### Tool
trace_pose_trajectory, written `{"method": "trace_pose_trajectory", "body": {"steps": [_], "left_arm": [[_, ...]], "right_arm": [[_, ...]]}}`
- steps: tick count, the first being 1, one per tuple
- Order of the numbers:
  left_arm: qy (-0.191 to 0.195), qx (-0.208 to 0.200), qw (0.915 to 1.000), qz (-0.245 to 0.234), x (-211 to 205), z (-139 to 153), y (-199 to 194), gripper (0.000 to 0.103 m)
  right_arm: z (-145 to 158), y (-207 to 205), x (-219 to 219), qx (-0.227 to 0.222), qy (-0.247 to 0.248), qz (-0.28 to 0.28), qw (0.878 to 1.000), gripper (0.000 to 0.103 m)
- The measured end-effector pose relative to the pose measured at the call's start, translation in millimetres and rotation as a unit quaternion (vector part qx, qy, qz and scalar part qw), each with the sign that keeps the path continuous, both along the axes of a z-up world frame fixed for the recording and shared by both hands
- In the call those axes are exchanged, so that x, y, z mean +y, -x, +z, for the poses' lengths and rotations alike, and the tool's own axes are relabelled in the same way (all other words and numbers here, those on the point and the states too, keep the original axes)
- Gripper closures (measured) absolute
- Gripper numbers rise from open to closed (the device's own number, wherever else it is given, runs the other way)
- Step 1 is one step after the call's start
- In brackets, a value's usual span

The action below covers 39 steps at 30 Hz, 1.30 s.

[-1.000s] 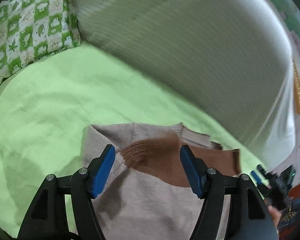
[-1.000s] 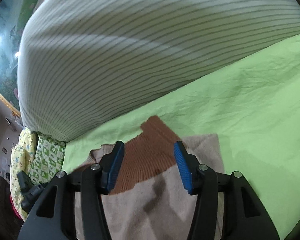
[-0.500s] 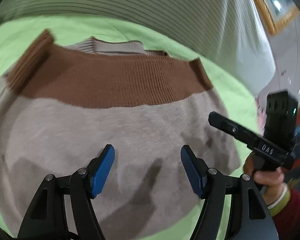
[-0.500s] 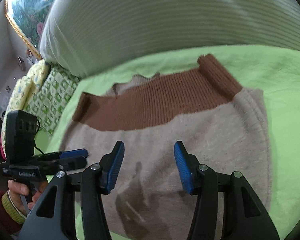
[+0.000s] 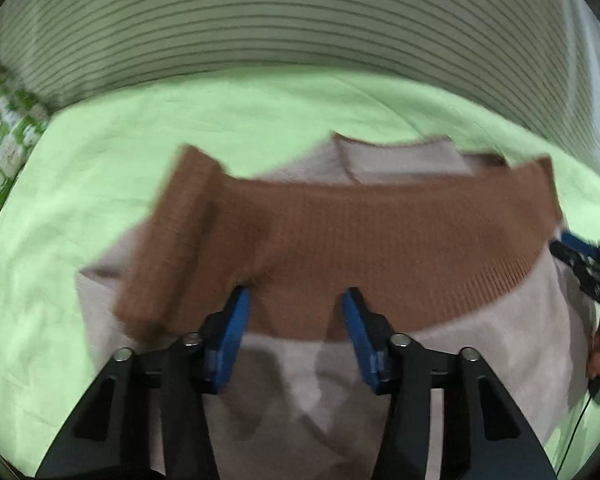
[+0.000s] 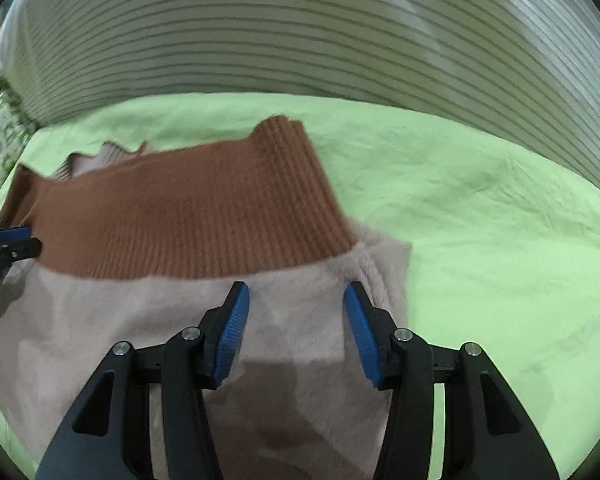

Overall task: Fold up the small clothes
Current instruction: 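Release the hem onto the sweater and open both grippers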

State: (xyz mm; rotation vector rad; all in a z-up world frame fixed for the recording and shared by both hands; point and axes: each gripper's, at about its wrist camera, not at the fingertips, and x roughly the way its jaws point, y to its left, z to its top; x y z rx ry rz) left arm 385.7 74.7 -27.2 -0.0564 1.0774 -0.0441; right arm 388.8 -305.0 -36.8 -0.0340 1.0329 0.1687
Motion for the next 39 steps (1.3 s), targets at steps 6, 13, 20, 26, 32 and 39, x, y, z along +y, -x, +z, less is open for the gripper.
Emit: {"method": "trace_pose_trajectory", "body": {"steps": [6,13,20,26,32,39], "left_arm": [[0.086,-0.009,0.9961,0.020,31,13,16,0.051],[0.127,-0.016,0.9875,0.092,58,30,76,0.032],[0.176,-0.019,0.9729,0.148,80,26,145,0.031],[0.180,-0.014,0.9806,0.077,45,31,127,0.029],[0.108,0.004,0.9926,0.055,19,13,93,0.027],[0.089,0.019,0.9901,0.107,39,-6,66,0.033]], "right_arm": [[14,10,-8,-0.001,-0.048,-0.023,0.999,0.050],[41,47,3,-0.004,-0.117,-0.007,0.993,0.050],[43,93,53,0.020,-0.180,0.067,0.981,0.050],[34,105,74,0.039,-0.187,0.082,0.978,0.050],[30,106,82,0.051,-0.166,0.095,0.980,0.050],[17,93,60,0.051,-0.112,0.036,0.992,0.054]]}}
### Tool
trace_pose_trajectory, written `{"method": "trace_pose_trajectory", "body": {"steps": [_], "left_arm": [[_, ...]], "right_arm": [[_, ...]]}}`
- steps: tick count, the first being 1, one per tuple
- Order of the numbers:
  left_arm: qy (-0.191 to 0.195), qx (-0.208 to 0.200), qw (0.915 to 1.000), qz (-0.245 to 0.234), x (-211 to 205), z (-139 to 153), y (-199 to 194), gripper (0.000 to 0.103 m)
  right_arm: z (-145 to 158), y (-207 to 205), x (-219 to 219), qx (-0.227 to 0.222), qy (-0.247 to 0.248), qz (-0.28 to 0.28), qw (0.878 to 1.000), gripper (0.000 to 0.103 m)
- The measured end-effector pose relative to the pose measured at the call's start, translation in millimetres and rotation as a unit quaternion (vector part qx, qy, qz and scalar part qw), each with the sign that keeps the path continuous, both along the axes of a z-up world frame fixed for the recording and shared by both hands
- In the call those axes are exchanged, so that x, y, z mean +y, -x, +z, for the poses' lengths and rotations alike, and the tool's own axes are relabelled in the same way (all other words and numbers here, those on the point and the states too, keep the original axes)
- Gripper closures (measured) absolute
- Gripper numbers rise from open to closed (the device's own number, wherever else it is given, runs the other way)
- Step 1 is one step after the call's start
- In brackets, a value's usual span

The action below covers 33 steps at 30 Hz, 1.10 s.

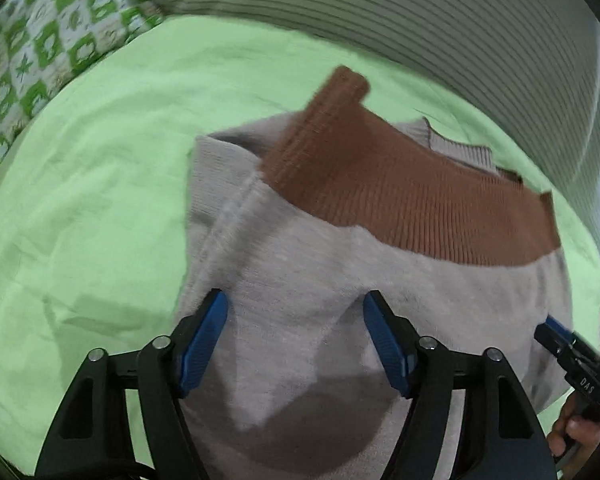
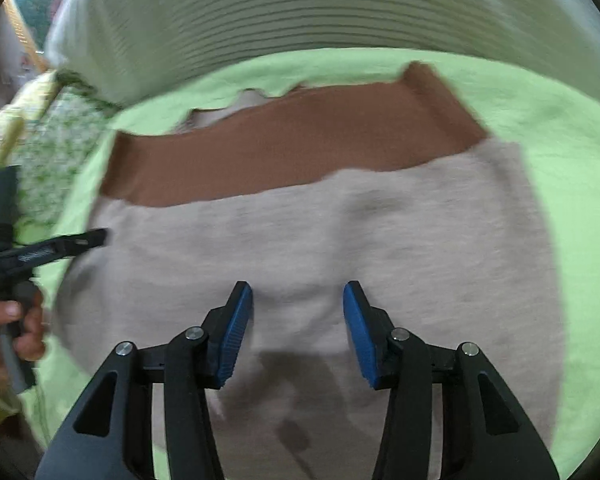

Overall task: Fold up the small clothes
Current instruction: 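Release the hem onto the sweater and open both grippers, then grasp the sweater's side edge with the left gripper and lift it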

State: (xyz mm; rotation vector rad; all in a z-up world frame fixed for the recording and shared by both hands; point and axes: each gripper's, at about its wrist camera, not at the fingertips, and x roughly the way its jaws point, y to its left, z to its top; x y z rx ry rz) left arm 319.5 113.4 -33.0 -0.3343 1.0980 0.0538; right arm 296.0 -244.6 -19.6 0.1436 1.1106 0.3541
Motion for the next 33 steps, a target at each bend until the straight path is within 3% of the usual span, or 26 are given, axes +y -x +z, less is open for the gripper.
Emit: {"method": "trace_pose_trajectory", "body": {"steps": [2,8,11,15,21,24,27,31,33], "left_arm": [[0.027,-0.010,0.9996,0.006,3,7,6,0.031],[0.059,-0.009,0.9973,0.043,9,17,53,0.028],[0.079,-0.003,0.9951,0.059,11,19,85,0.026],[0.083,0.002,0.9939,0.072,20,19,127,0.026],[0.112,0.023,0.9873,0.111,28,7,169,0.021],[0.120,0.040,0.9853,0.114,27,-6,172,0.021],[0.144,0.049,0.9793,0.134,32,-18,175,0.021],[0.186,0.029,0.9643,0.186,46,-28,174,0.019],[0.190,0.021,0.9597,0.206,49,-29,169,0.017]], "right_arm": [[7,3,-9,-0.007,-0.027,-0.014,1.000,0.053],[22,21,-15,-0.027,-0.065,-0.011,0.997,0.053],[14,28,-14,-0.012,-0.049,-0.007,0.999,0.053],[-13,35,-21,0.030,0.019,-0.032,0.999,0.054],[-4,51,-27,0.031,0.012,-0.053,0.998,0.053],[3,57,-27,0.030,-0.011,-0.066,0.997,0.053],[14,65,-23,0.021,-0.026,-0.070,0.997,0.052],[25,71,-15,0.013,-0.036,-0.058,0.998,0.052],[28,70,-12,0.009,-0.040,-0.054,0.998,0.052]]}}
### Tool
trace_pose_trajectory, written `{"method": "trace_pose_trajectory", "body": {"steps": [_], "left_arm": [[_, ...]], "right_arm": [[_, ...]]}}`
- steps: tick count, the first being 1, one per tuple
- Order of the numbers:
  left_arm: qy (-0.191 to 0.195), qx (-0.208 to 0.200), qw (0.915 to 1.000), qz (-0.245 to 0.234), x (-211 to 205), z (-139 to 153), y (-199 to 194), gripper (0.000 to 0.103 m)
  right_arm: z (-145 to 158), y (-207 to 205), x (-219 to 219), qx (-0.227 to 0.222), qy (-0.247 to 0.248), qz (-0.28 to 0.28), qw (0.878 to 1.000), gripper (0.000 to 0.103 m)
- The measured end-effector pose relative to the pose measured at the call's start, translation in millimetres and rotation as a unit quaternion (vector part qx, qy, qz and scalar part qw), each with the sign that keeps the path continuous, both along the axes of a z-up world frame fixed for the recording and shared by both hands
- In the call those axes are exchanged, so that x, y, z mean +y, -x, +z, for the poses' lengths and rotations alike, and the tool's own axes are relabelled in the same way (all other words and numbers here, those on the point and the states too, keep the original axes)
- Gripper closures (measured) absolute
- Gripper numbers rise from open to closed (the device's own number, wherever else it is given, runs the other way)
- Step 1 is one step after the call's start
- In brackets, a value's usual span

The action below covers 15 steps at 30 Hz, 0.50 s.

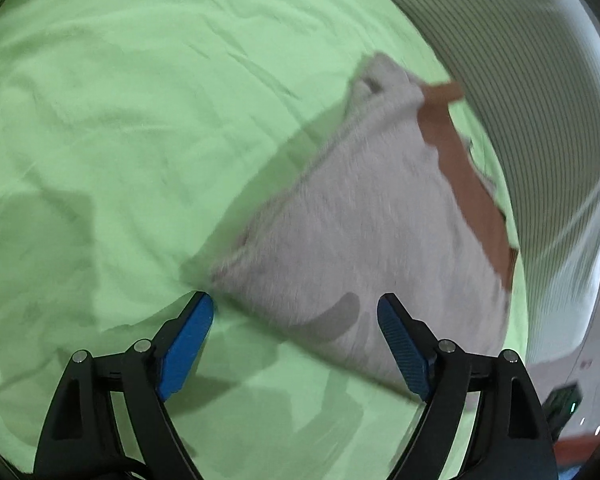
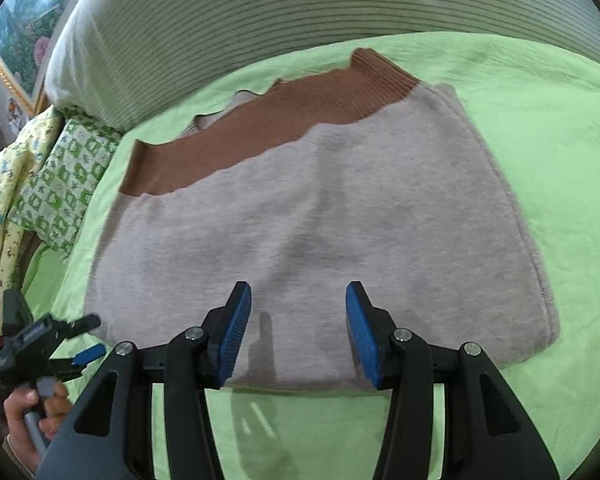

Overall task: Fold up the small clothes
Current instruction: 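Grasp the sweater's side edge with the left gripper and lift it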

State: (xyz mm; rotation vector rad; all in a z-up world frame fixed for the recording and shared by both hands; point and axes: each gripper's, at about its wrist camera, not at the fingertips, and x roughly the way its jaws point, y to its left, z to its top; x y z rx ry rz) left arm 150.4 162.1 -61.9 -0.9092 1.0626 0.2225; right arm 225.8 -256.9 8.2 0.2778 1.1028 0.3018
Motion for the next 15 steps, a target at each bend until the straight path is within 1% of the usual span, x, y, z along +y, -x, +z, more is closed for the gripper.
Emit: {"method": "trace_pose_trajectory", "body": {"steps": [3,6,9,12,13,14,15], "left_arm": [[-0.001,-0.003,0.9998,0.021,-1,0,-7,0.013],[0.002,-0.011,0.9992,0.039,-4,1,-16,0.012],[0.021,-0.025,0.9979,0.056,-3,2,-25,0.012],[0.038,-0.035,0.9971,0.056,-4,3,-35,0.013],[0.038,-0.038,0.9971,0.055,-5,3,-39,0.016],[0.039,-0.041,0.9970,0.052,-5,3,-41,0.023],[0.040,-0.043,0.9970,0.049,-6,3,-44,0.026]], "right_arm": [[1,-1,1,-0.003,-0.002,0.000,1.000,0.052],[0,-8,3,-0.008,0.001,0.006,1.000,0.052],[-2,-18,2,-0.015,0.006,0.004,1.000,0.052],[0,-33,2,-0.023,0.003,0.000,1.000,0.052],[1,-39,4,-0.026,-0.006,0.005,1.000,0.056],[2,-45,8,-0.030,-0.015,0.014,0.999,0.066],[1,-53,15,-0.032,-0.017,0.030,0.999,0.070]]}}
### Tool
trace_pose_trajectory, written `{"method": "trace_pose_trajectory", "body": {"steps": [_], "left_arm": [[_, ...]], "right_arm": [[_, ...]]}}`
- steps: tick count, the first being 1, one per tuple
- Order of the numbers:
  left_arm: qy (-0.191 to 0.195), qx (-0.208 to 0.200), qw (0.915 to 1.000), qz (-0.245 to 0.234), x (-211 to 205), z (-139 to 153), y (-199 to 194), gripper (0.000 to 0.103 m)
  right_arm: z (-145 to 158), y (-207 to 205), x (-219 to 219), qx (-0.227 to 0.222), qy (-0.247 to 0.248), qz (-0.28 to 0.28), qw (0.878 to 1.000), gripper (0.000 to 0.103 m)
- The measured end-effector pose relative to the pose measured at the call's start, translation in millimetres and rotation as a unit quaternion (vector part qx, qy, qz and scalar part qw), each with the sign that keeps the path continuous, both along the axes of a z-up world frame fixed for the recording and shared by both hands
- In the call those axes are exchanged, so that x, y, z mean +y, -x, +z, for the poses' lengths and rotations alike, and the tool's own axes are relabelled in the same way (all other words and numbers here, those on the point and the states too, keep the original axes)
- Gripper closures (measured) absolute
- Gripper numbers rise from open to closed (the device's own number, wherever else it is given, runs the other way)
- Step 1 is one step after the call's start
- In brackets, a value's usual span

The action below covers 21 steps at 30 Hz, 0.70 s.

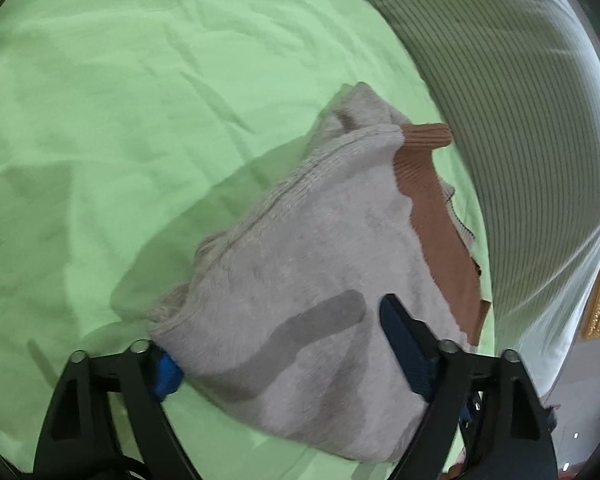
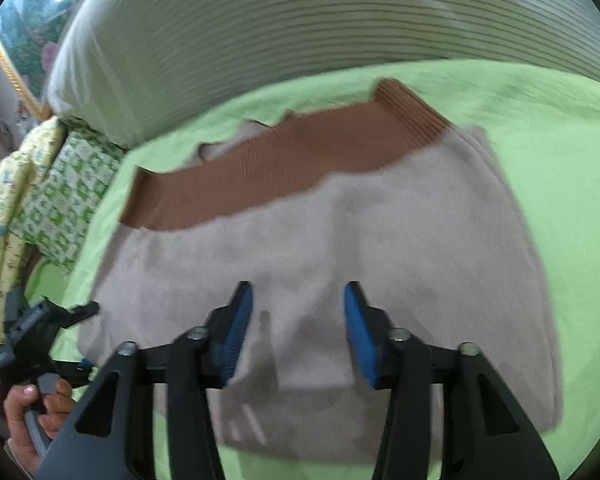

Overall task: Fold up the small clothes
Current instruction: 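Grasp the sweater's side edge with the left gripper and lift it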

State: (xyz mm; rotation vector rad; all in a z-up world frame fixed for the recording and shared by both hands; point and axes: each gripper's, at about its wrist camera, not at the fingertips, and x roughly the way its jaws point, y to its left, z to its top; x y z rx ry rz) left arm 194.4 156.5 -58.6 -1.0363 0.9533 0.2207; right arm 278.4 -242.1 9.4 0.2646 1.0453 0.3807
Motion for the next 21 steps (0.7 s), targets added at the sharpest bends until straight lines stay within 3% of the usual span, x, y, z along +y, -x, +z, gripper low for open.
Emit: {"method": "trace_pose_trajectory", "body": {"steps": [3,6,8,10,14,17,21], "left_arm": [[-0.006,0.003,0.9999,-0.010,-2,-1,-8,0.043],[-0.022,0.001,0.9994,-0.027,-3,3,-13,0.056],[-0.033,-0.007,0.9985,-0.043,-5,9,-14,0.071],[-0.054,-0.023,0.9962,-0.064,-9,22,-14,0.080],[-0.083,-0.062,0.9898,-0.098,-23,55,-18,0.084],[-0.099,-0.107,0.9801,-0.135,-48,91,-27,0.085],[-0.108,-0.168,0.9538,-0.224,-101,135,-48,0.087]], "right_arm": [[-13,-20,22,0.013,0.019,0.032,0.999,0.082],[-39,-39,38,0.039,0.051,0.040,0.997,0.086],[-40,-44,40,0.028,0.051,0.035,0.998,0.088],[-35,-45,37,0.029,0.036,0.026,0.999,0.088],[-33,-39,25,0.030,0.000,0.018,0.999,0.088],[-45,-37,19,0.046,-0.023,0.021,0.998,0.088],[-49,-41,1,0.063,-0.084,0.006,0.994,0.088]]}}
